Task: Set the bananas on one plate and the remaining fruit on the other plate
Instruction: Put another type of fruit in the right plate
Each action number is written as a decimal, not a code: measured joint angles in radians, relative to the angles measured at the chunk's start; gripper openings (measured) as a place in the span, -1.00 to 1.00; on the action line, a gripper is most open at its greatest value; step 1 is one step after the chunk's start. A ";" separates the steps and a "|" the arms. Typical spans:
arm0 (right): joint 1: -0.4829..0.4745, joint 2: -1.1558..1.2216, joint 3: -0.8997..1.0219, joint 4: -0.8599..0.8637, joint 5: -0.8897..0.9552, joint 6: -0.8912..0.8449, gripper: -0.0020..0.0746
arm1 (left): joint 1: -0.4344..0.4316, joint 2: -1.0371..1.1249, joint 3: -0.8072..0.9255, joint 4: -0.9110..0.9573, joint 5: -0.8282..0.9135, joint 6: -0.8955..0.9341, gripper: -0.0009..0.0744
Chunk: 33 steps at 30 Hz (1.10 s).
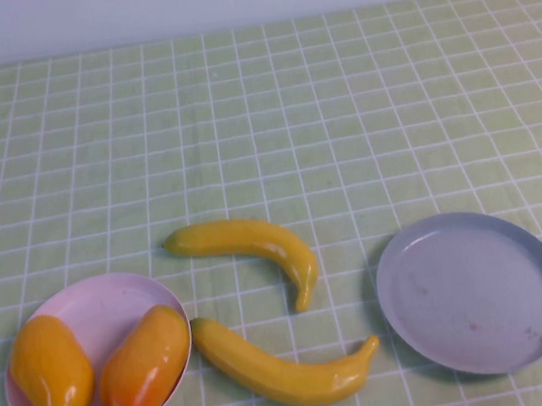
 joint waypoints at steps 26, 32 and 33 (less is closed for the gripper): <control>0.550 1.083 -0.738 -0.394 0.212 -0.268 -0.99 | 0.000 0.000 0.000 0.000 0.000 0.000 -0.97; 0.707 1.231 -0.860 -0.430 0.259 -0.425 -0.92 | 0.000 0.000 0.000 0.000 0.000 0.000 -0.97; 0.726 1.252 -0.875 -0.432 0.265 -0.450 -0.86 | 0.000 0.000 0.000 0.000 0.000 0.000 -0.97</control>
